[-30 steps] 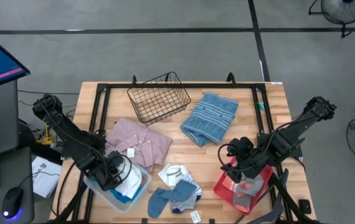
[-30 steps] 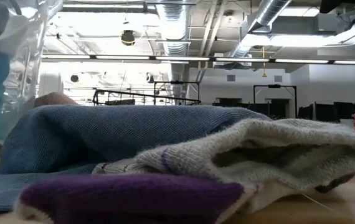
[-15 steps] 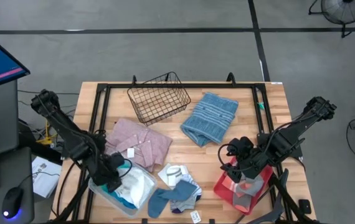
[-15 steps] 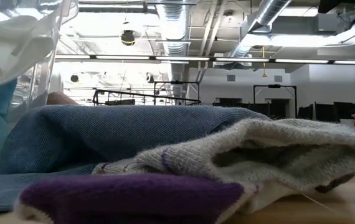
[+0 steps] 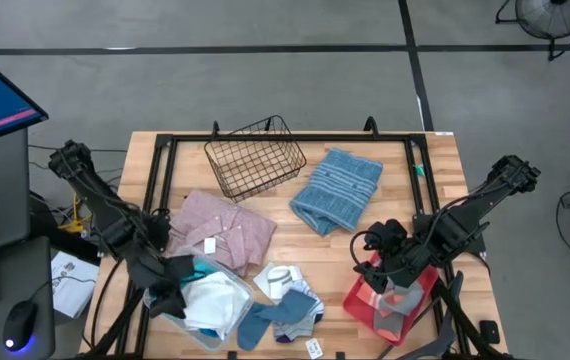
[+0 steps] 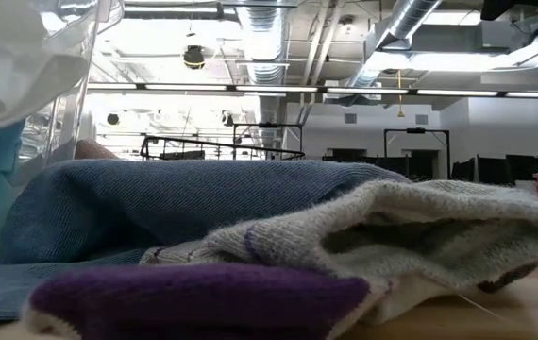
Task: Pick & Place Cloths
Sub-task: Put the white shorts into the transparent bin, then put the pink polo shirt into the black mesh basket
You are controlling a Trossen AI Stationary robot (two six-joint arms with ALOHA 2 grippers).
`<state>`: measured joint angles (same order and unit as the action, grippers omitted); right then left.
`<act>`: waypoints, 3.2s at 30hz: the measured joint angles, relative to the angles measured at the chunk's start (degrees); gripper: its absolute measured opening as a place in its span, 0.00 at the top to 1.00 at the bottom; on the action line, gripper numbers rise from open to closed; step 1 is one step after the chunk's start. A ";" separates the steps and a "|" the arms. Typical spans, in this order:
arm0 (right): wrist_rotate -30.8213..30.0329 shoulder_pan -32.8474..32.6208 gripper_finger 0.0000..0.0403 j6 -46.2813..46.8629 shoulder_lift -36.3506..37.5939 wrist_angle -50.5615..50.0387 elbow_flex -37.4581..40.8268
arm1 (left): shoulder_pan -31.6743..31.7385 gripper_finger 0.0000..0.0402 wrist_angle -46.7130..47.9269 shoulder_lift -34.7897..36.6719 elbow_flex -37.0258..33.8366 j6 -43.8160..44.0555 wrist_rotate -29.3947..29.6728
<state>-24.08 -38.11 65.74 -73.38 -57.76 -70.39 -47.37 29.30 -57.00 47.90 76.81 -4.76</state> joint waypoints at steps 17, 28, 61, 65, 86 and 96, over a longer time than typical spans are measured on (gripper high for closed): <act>0.36 0.02 0.19 0.76 0.00 3.87 4.40 | 1.29 1.00 -17.53 -11.07 3.38 2.53 11.19; 1.58 0.02 0.19 0.30 0.00 4.77 5.21 | 1.14 1.00 -9.45 -22.02 2.44 0.42 10.10; 1.65 -0.11 0.19 -0.33 0.00 4.70 5.16 | -0.33 1.00 -10.94 -20.14 -10.57 6.50 -3.24; 1.57 -0.11 0.19 -0.33 0.00 4.72 5.16 | -0.31 0.96 -12.13 -14.69 -10.53 5.76 -2.49; -0.17 -0.07 0.19 -0.31 0.00 4.75 5.16 | 4.94 0.67 -38.59 10.63 -10.23 -13.27 21.89; 0.02 -0.07 0.19 -0.25 0.00 4.79 5.16 | 24.39 0.68 -37.09 13.12 -9.33 -31.66 25.38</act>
<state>-24.05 -38.17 65.49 -73.38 -52.97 -65.23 -22.99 -7.78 -43.89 38.57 45.15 20.62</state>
